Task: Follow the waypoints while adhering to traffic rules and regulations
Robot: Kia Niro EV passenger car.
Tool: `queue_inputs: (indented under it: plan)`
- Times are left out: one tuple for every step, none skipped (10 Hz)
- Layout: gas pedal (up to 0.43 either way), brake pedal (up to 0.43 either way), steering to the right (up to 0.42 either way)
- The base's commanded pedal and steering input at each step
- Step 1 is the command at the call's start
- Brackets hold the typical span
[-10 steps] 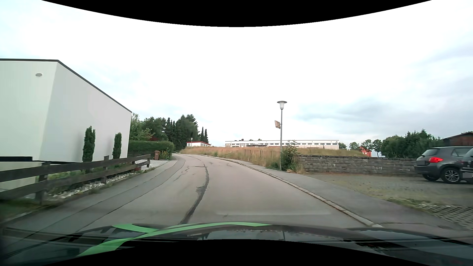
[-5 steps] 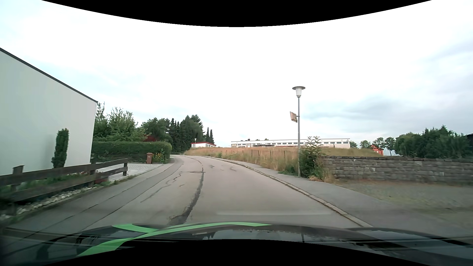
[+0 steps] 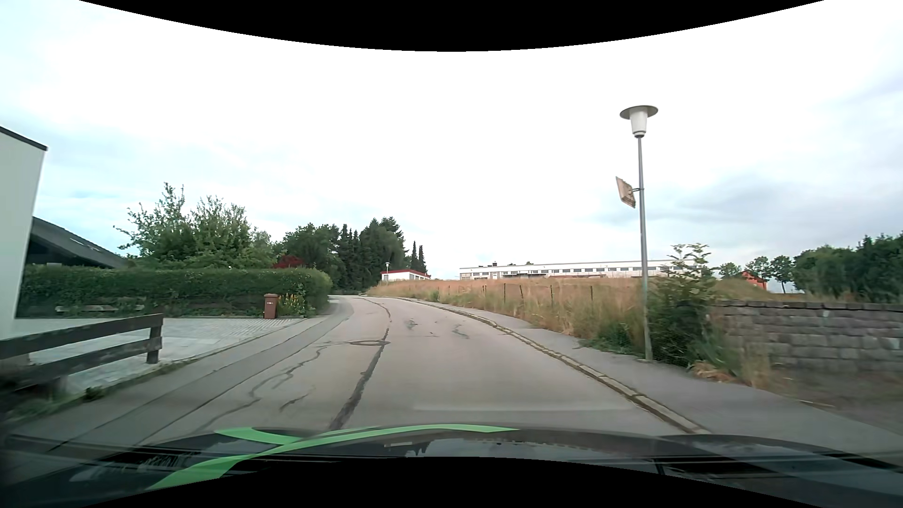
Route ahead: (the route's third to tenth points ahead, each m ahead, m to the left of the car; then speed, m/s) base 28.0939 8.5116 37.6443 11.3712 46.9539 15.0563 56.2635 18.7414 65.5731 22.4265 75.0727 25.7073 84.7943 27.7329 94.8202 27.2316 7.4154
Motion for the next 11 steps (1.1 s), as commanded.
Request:
queue_inputs:
  plan:
    - [0.358, 0.0, -0.074]
    - [0.358, 0.0, -0.074]
    - [0.358, 0.0, -0.074]
    - [0.358, 0.0, -0.073]
    - [0.358, 0.0, -0.071]
    - [0.339, 0.0, -0.071]
    - [0.339, 0.0, -0.07]
    - [0.339, 0.0, -0.07]
    - [0.339, 0.0, -0.07]
    - [0.339, 0.0, -0.069]
    - [0.339, 0.0, -0.068]
